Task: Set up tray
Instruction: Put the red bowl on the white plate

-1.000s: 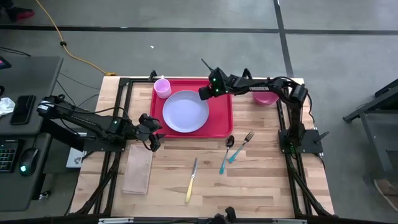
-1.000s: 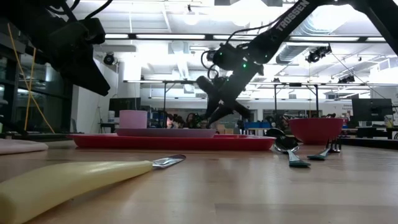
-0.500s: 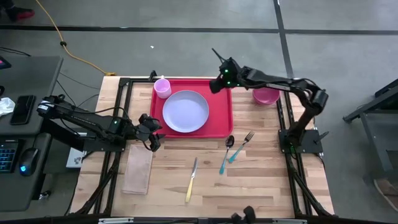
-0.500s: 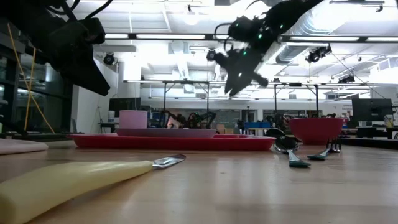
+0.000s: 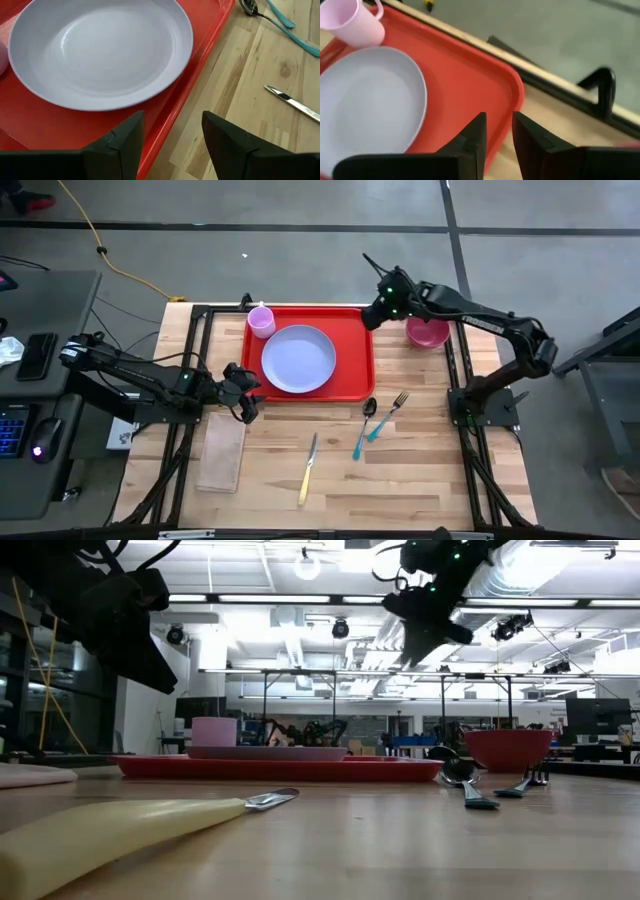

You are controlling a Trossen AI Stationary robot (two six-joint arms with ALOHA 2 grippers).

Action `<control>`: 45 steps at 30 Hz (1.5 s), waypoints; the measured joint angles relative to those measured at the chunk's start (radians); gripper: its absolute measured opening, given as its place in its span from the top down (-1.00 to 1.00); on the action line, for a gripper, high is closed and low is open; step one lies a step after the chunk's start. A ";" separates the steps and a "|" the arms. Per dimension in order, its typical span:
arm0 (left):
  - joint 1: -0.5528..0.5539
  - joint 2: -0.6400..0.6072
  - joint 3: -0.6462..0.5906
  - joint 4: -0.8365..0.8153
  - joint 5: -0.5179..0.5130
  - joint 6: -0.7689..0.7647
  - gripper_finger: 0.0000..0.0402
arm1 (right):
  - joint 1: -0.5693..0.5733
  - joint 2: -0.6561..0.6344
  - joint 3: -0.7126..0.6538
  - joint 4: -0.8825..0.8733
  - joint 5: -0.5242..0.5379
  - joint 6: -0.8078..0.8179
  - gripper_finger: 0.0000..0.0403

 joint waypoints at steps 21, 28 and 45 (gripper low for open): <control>0.000 0.000 0.000 0.000 0.047 0.000 -0.14 | -0.166 -0.030 0.000 -0.389 -0.007 -0.135 0.65; 0.000 0.000 0.000 0.000 0.062 0.000 -0.14 | -0.210 0.008 0.000 -0.399 -0.014 -0.226 0.65; 0.000 0.000 0.000 0.001 0.114 -0.003 -0.14 | -0.216 0.244 0.000 -0.374 0.025 -0.256 0.65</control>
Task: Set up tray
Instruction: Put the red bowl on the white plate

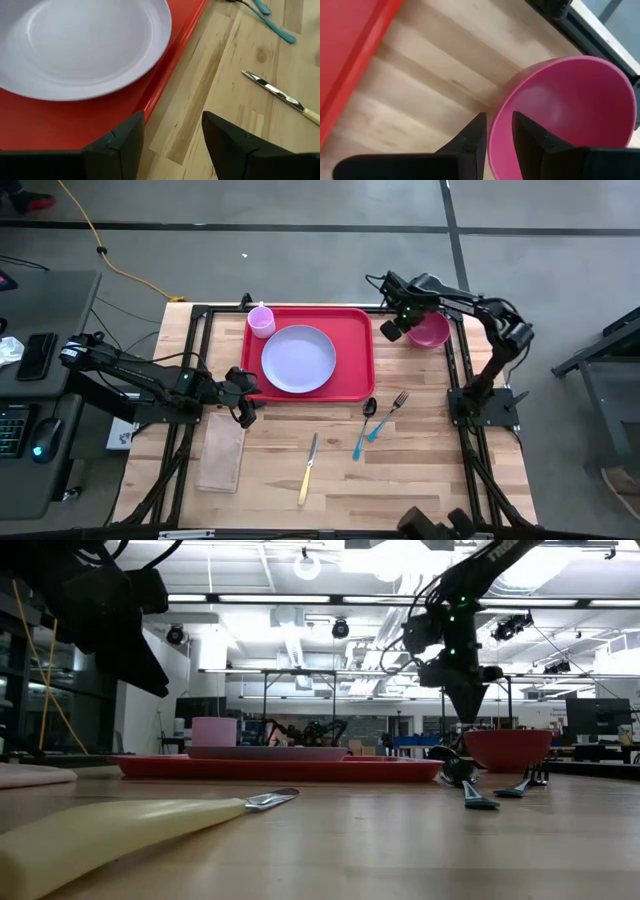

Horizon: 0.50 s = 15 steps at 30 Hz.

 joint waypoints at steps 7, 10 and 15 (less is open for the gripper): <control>0.000 0.000 0.000 0.000 0.000 -0.001 -0.14 | -0.006 0.037 0.000 0.001 0.064 0.002 0.65; 0.000 0.000 0.000 0.000 0.000 -0.001 -0.14 | -0.020 0.047 0.000 0.001 0.054 0.005 0.65; 0.000 0.000 0.000 0.000 0.000 -0.001 -0.14 | -0.040 0.057 0.000 0.003 0.018 0.009 0.65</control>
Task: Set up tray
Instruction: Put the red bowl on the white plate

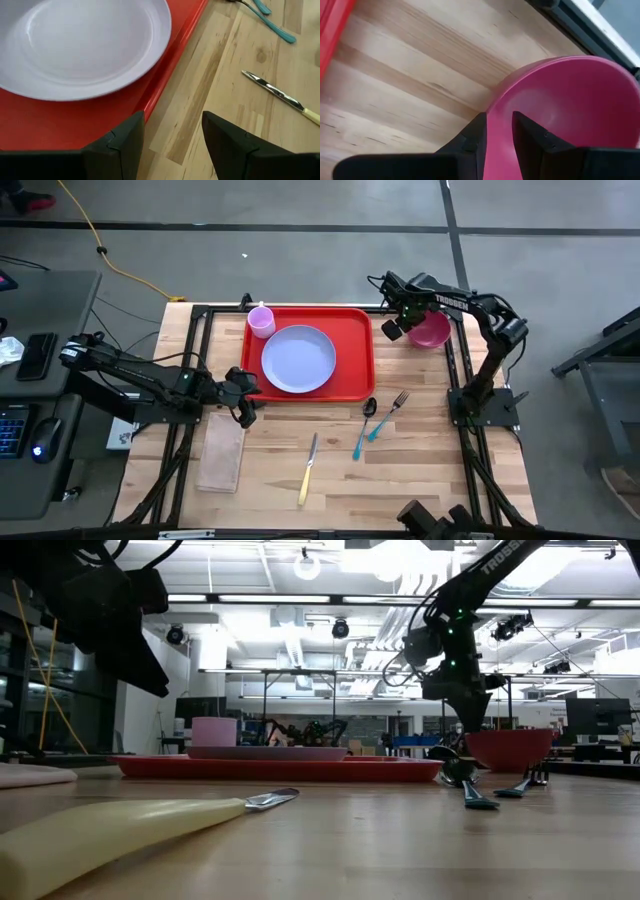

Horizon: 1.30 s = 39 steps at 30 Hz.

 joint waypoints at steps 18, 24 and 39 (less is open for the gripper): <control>0.000 0.000 0.000 0.000 -0.005 0.000 -0.14 | 0.007 0.000 0.000 0.015 -0.017 0.017 0.65; 0.000 0.000 0.000 0.000 -0.009 0.000 -0.14 | 0.007 0.000 0.000 0.017 -0.013 0.017 0.65; 0.000 0.000 0.000 0.000 -0.010 0.000 -0.14 | 0.007 0.034 -0.001 0.022 -0.017 0.025 0.65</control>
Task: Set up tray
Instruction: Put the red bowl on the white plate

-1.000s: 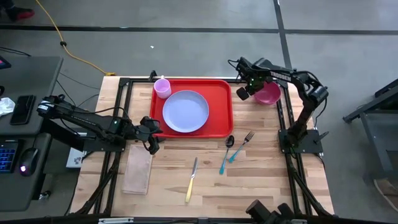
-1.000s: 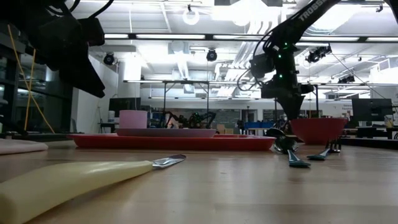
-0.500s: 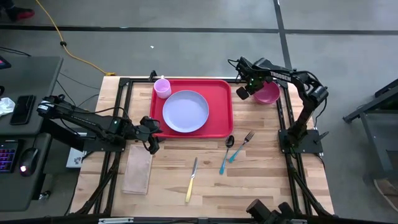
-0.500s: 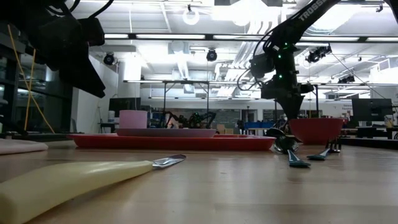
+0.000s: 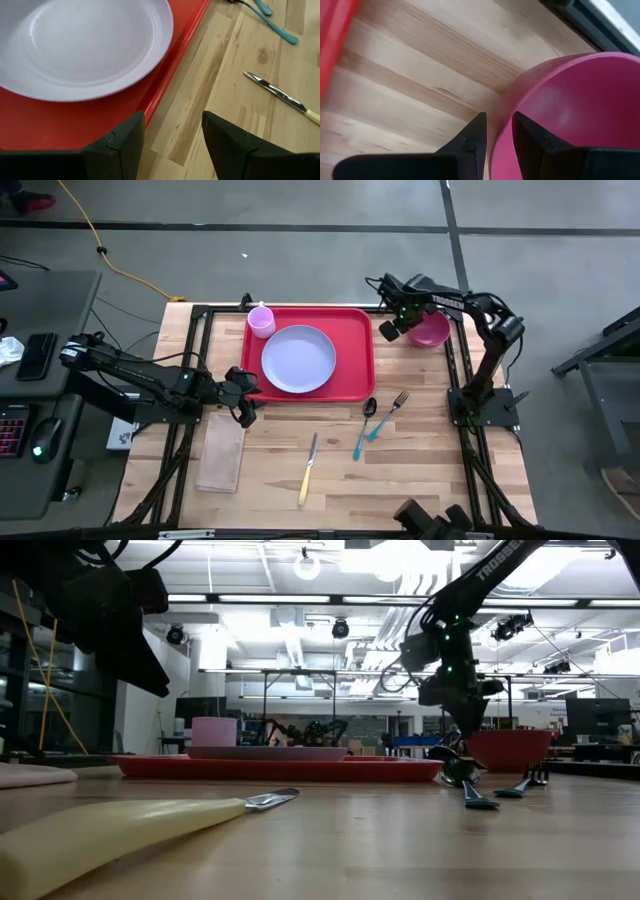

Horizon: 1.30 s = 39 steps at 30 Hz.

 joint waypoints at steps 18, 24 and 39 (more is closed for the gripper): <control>0.000 0.000 0.000 0.000 0.001 0.000 -0.14 | -0.033 0.011 -0.088 0.067 -0.020 0.017 0.98; 0.000 0.000 0.000 0.000 0.001 0.000 -0.14 | -0.020 0.010 -0.099 0.072 0.000 0.021 0.99; 0.000 0.000 0.000 0.000 -0.001 0.000 -0.14 | 0.002 -0.114 -0.067 0.067 -0.037 0.009 1.00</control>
